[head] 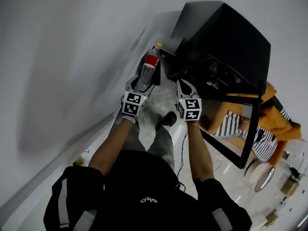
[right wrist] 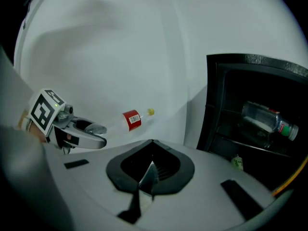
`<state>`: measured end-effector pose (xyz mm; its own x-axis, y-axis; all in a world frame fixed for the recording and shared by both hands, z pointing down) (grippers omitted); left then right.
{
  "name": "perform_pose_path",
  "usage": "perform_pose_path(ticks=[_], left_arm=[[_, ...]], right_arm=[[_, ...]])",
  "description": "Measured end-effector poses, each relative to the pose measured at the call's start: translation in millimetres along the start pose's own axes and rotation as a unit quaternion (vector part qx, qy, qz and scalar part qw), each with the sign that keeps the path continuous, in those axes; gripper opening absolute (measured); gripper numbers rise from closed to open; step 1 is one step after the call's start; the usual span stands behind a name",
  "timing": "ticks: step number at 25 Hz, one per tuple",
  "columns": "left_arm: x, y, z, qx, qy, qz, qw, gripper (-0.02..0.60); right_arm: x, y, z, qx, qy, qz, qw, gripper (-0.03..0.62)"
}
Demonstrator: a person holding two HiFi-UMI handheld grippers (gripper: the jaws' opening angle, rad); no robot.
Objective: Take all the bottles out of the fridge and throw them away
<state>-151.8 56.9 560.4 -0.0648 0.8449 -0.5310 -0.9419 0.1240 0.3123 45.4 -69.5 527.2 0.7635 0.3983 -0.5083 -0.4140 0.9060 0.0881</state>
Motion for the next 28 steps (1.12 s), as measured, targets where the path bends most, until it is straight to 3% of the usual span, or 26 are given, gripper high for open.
perform_pose_path(ticks=[7, 20, 28], left_arm=[[-71.9, 34.3, 50.9, 0.02, 0.012, 0.009, 0.9997, 0.319], [-211.5, 118.6, 185.4, 0.022, 0.026, 0.016, 0.9993, 0.319], [-255.5, 138.4, 230.1, 0.022, 0.042, 0.02, 0.9987, 0.319]], right_arm=[[-73.0, -6.7, 58.6, 0.003, 0.015, -0.004, 1.0, 0.002], [-233.8, 4.4, 209.9, 0.001, 0.015, -0.014, 1.0, 0.002], [-276.3, 4.7, 254.4, 0.004, 0.029, -0.027, 0.999, 0.002]])
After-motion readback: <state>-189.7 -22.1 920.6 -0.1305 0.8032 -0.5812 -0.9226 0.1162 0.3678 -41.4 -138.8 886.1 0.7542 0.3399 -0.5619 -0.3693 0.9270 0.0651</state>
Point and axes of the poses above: the fingertips, and each gripper's own axes: x backward along the fingers, y to its left, z out of its underside, the point moved 10 cm from there along x, backward along the fingers, and after that the axes turned 11 degrees about x, right-handed, at the moved point
